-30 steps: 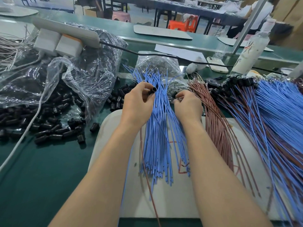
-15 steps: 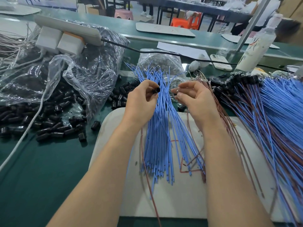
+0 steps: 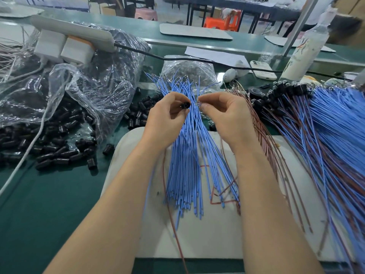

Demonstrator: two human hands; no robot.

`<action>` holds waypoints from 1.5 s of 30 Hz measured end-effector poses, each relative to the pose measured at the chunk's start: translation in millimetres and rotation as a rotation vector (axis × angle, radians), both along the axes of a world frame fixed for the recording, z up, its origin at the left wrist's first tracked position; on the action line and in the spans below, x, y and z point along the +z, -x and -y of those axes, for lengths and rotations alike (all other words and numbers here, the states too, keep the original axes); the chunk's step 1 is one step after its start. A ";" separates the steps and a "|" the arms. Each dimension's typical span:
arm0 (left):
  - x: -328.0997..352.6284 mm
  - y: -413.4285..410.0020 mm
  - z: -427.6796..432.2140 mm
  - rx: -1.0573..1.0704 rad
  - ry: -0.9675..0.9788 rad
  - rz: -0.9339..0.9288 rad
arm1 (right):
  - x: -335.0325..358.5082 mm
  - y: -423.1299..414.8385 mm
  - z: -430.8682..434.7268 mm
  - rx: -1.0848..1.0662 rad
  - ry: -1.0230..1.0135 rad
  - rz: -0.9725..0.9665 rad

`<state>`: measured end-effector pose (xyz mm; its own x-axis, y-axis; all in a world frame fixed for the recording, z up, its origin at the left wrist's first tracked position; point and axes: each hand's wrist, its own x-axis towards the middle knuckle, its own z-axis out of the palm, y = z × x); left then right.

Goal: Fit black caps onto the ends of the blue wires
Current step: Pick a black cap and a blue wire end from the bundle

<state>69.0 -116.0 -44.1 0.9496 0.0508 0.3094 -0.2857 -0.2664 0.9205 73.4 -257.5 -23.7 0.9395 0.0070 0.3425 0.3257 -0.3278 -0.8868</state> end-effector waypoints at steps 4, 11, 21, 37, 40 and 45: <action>-0.7 -0.1 0.1 -0.012 0.004 -0.005 | 0.4 1.0 -3.3 0.008 0.015 0.019; -1.2 -0.8 -0.8 -0.012 0.034 -0.003 | -2.3 -2.1 0.7 -0.133 0.077 0.099; 2.9 2.8 -2.1 0.032 0.076 -0.007 | -21.0 -15.0 15.1 -0.303 0.319 -0.150; 0.9 -0.3 1.0 0.076 0.029 -0.015 | -29.7 -32.1 -7.4 -0.322 0.883 -0.236; -0.2 -1.1 1.0 0.078 0.012 -0.021 | -27.9 -38.3 -12.8 -0.345 0.860 -0.267; -0.9 -0.9 -0.2 0.072 -0.001 -0.018 | -30.7 -41.4 -16.4 -0.391 0.799 -0.221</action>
